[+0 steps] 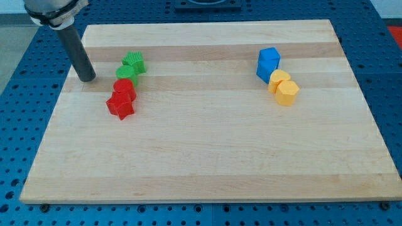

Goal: Separate the red and green blocks

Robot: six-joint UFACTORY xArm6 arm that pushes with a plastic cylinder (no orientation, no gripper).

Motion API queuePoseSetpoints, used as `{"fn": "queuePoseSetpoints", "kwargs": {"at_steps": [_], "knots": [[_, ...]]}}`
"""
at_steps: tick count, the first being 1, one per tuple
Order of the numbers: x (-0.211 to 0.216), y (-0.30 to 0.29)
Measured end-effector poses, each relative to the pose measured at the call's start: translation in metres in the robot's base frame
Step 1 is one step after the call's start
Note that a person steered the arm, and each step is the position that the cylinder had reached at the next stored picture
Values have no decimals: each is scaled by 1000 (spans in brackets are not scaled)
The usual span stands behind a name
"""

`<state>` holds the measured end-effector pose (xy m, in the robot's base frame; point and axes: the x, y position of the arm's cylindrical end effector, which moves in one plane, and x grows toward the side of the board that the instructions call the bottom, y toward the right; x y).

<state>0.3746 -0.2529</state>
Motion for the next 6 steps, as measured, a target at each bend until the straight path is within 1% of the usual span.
{"fn": "queuePoseSetpoints", "kwargs": {"at_steps": [1,2,3,6], "knots": [[18,4],[17,35],[17,46],[16,54]]}}
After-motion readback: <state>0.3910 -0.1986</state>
